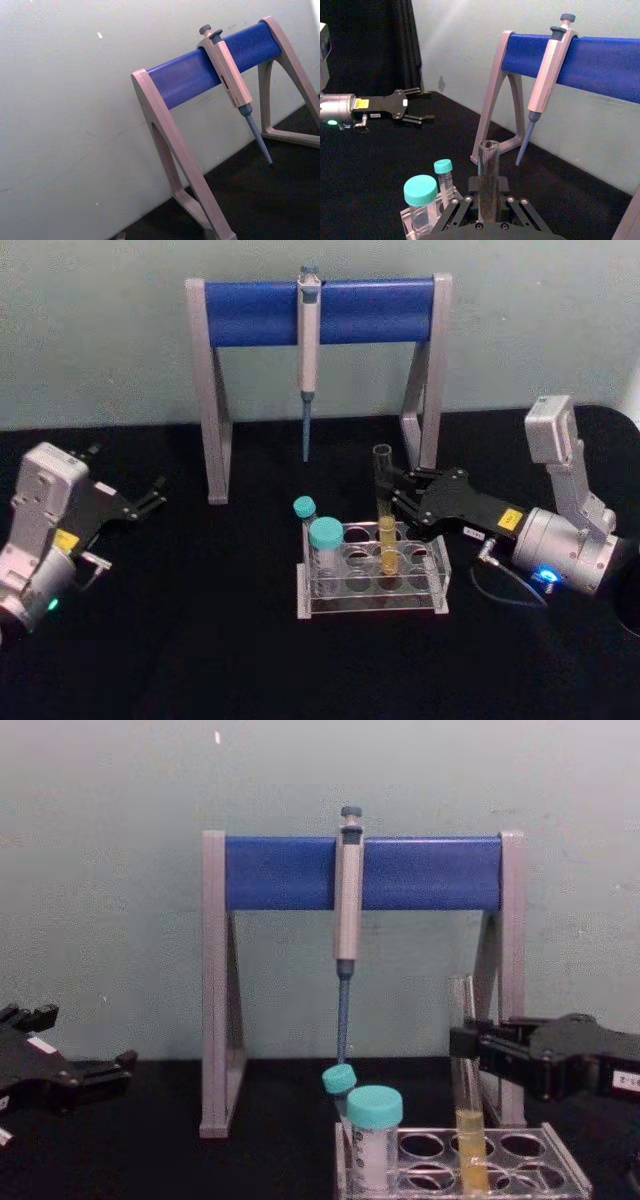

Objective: Pick up the test tube from the test tube rack, shake it, then place it back into the test tube rack.

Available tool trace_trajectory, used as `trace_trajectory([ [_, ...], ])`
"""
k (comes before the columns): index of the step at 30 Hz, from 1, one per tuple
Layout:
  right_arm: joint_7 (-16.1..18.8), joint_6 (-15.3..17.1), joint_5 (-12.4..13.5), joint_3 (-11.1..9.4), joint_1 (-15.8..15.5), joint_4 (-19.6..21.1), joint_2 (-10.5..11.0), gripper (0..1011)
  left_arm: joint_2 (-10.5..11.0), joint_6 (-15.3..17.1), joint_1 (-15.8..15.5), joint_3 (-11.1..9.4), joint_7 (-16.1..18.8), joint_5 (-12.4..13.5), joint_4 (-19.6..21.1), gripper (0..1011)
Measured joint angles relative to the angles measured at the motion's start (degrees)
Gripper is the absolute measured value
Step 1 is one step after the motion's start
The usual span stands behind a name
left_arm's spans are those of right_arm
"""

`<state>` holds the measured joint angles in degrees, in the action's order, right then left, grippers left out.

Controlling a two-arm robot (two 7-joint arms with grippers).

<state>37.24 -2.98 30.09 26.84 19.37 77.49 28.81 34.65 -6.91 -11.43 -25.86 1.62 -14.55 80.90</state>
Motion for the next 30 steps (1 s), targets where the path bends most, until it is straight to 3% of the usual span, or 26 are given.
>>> trace_trajectory([
  [8, -0.1, 0.0, 0.0, 0.0, 0.0, 0.0, 0.0, 222, 0.0, 0.0, 0.0, 0.0, 0.0, 0.0, 0.0, 1001],
  [22, -0.2, 0.0, 0.1, -0.1, -0.1, 0.1, 0.0, 644, 0.0, 0.0, 0.0, 0.0, 0.0, 0.0, 0.0, 1002],
  [23, -0.2, 0.0, 0.1, -0.1, -0.1, 0.1, 0.0, 720, 0.0, 0.0, 0.0, 0.0, 0.0, 0.0, 0.0, 1001],
  [25, -0.2, 0.0, 0.1, -0.1, -0.1, 0.1, 0.0, 737, 0.0, 0.0, 0.0, 0.0, 0.0, 0.0, 0.0, 1001],
  [30, -0.2, 0.0, 0.1, -0.1, -0.1, 0.1, 0.0, 904, 0.0, 0.0, 0.0, 0.0, 0.0, 0.0, 0.0, 1001],
])
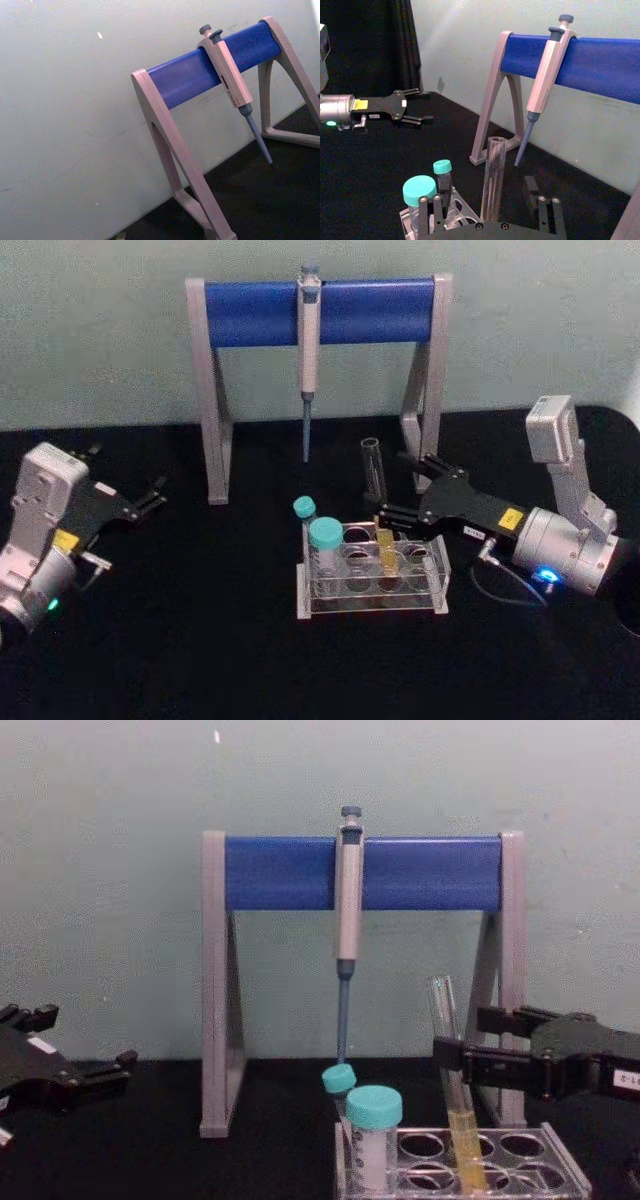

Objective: Pick up the test tube from the test tube rack, shake it, then place it back into the test tube rack.

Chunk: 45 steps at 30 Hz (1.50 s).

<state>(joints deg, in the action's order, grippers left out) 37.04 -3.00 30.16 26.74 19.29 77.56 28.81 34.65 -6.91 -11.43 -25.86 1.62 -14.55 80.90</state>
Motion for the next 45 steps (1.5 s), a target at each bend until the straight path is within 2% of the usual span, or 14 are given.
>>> trace_trajectory([
  [3, 0.0, 0.0, 0.0, 0.0, 0.0, 0.0, 0.0, 952, 0.0, 0.0, 0.0, 0.0, 0.0, 0.0, 0.0, 1001],
  [4, 0.0, 0.0, 0.0, 0.0, 0.0, 0.0, 0.0, 998, 0.0, 0.0, 0.0, 0.0, 0.0, 0.0, 0.0, 1002],
  [24, 0.1, -0.4, 0.2, -0.2, -0.2, 0.1, 0.0, 1000, 0.0, 0.0, 0.0, 0.0, 0.0, 0.0, 0.0, 1001],
  [29, 0.2, -2.2, 2.6, -2.3, -1.5, 1.8, 0.0, 1000, 0.0, 0.0, 0.0, 0.0, 0.0, 0.0, 0.0, 1001],
  [33, -3.0, -3.6, 3.9, -4.9, -3.2, 4.1, -0.5, 1000, 0.0, 0.0, 0.0, 0.0, 0.0, 0.0, 0.0, 1002],
  [35, -7.0, -4.1, 2.9, -6.4, -4.5, 5.7, -0.9, 1000, 0.0, 0.0, 0.0, 0.0, 0.0, 0.0, 0.0, 1001],
  [36, -10.4, -4.3, 1.6, -7.4, -5.4, 6.8, -1.2, 1000, 0.0, 0.0, 0.0, 0.0, 0.0, 0.0, 0.0, 1001],
  [39, -15.9, -4.3, -1.3, -8.7, -6.6, 8.2, -1.9, 1000, 0.0, 0.0, 0.0, 0.0, 0.0, 0.0, 0.0, 1002],
  [40, -19.9, -3.8, -3.5, -9.3, -7.2, 8.8, -2.4, 1000, 0.0, 0.0, 0.0, 0.0, 0.0, 0.0, 0.0, 1001],
  [45, -28.7, -0.6, -9.5, -9.8, -8.4, 9.0, -3.6, 1000, 0.0, 0.0, 0.0, 0.0, 0.0, 0.0, 0.0, 1002],
])
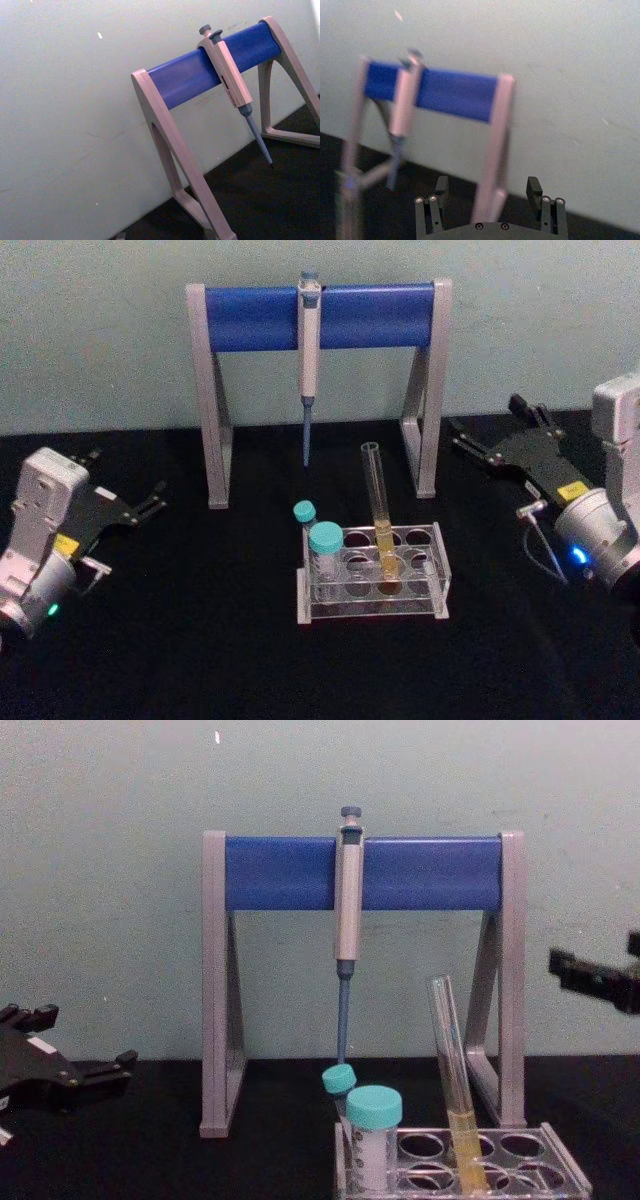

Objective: Pick up the test tube from the test tube rack, shake it, then place it back into the test tube rack.

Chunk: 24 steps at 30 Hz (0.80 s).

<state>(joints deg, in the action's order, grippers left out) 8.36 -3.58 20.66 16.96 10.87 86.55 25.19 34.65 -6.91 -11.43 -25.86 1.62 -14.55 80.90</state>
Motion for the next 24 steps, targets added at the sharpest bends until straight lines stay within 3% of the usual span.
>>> trace_trajectory([
  [3, -3.9, 2.9, -3.5, 0.2, -0.5, -1.1, -0.7, 1000, 0.0, 0.0, 0.0, 0.0, 0.0, 0.0, 0.0, 1001],
  [7, -5.9, 4.9, -5.6, 0.5, -1.0, -2.9, -1.4, 1000, 0.0, 0.0, 0.0, 0.0, 0.0, 0.0, 0.0, 1001],
  [13, -6.0, 6.8, -6.6, 0.3, -1.5, -5.2, -2.3, 1000, 0.0, 0.0, 0.0, 0.0, 0.0, 0.0, 0.0, 1001],
  [24, -5.9, 6.9, -6.5, 0.4, -1.5, -5.1, -2.2, 1000, 0.0, 0.0, 0.0, 0.0, 0.0, 0.0, 0.0, 1001],
])
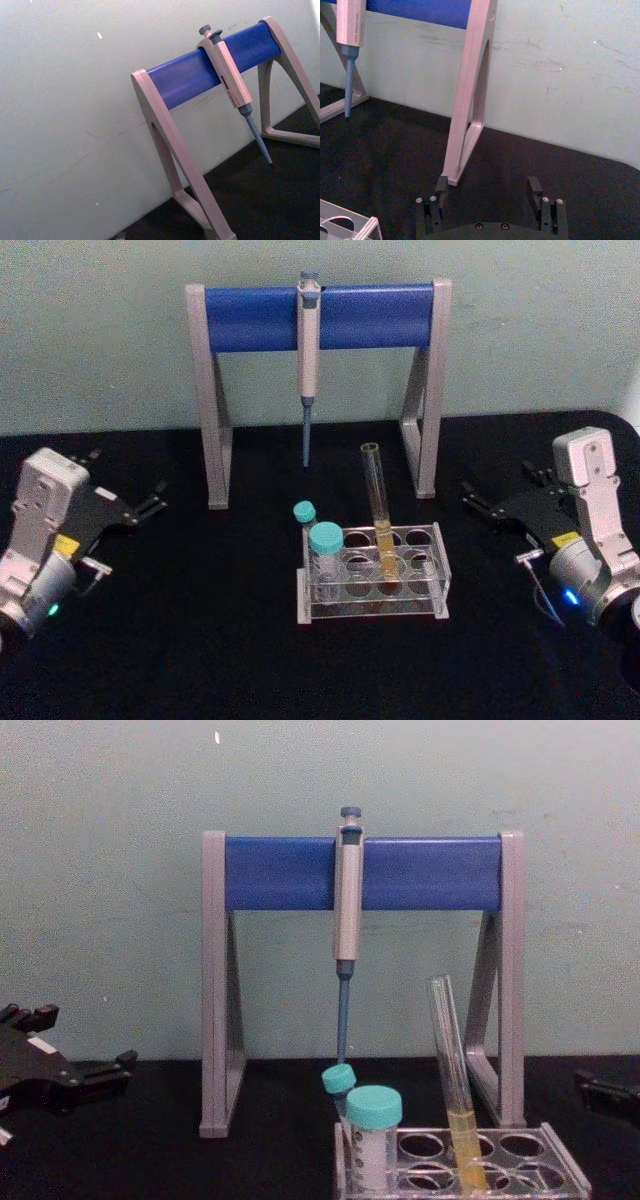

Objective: Pick up the test tube from the test tube rack, shake it, then place it back into the test tube rack.

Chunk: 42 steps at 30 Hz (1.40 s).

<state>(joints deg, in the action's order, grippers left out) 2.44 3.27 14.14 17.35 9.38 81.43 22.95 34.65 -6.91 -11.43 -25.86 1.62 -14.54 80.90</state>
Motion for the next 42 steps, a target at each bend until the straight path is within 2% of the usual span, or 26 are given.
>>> trace_trajectory([
  [42, 0.1, -0.3, 0.1, 0.1, 0.1, 0.2, 0.1, 1000, 0.0, 0.0, 0.0, 0.0, 0.0, 0.0, 0.0, 1001],
])
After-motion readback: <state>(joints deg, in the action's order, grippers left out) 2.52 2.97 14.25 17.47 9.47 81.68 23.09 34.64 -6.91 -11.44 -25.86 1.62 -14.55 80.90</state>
